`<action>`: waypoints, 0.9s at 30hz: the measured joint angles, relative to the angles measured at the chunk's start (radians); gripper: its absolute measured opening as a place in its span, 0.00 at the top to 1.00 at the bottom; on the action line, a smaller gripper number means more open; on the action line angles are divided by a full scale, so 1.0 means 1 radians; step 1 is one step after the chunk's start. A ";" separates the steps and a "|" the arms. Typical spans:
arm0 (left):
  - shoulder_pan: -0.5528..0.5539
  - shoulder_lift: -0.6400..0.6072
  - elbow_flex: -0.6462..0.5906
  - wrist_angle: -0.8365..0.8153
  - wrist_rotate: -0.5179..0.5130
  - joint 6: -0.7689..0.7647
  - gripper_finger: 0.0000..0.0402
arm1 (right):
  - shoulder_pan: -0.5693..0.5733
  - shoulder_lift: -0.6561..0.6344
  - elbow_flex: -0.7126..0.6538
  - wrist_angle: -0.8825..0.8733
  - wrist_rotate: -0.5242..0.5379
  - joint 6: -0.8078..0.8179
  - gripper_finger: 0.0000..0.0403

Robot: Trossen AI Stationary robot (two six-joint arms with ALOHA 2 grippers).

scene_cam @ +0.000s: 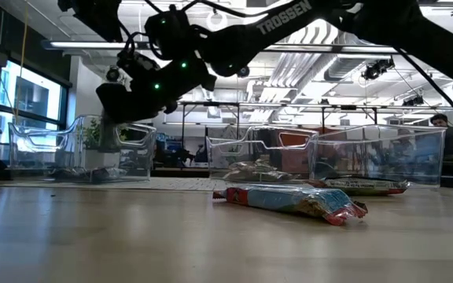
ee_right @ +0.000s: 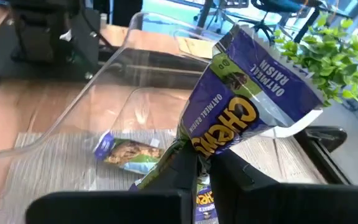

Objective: Pick and place Granola Bars by type
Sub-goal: Put the blue granola bar into the left transparent bin, then put the red granola bar into the right transparent bin

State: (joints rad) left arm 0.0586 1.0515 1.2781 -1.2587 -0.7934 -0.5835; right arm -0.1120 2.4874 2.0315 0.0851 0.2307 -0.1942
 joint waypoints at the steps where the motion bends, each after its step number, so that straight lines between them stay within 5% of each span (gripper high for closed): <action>1: 0.000 0.000 0.000 0.000 -0.003 0.000 0.60 | 0.000 0.000 0.000 -0.003 0.005 -0.011 0.94; 13: 0.000 0.000 0.000 0.000 -0.001 0.000 0.60 | 0.001 -0.002 -0.002 0.021 0.007 -0.021 0.61; 19: 0.000 0.000 0.000 -0.001 0.030 -0.001 0.60 | 0.036 -0.054 -0.008 -0.007 0.013 -0.129 0.52; 27: 0.000 0.000 -0.033 0.010 0.139 0.003 0.60 | 0.138 -0.362 -0.002 -0.440 0.328 -0.258 0.51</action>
State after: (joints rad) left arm 0.0586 1.0519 1.2456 -1.2486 -0.6541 -0.5802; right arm 0.0259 2.1257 2.0293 -0.3545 0.5591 -0.4521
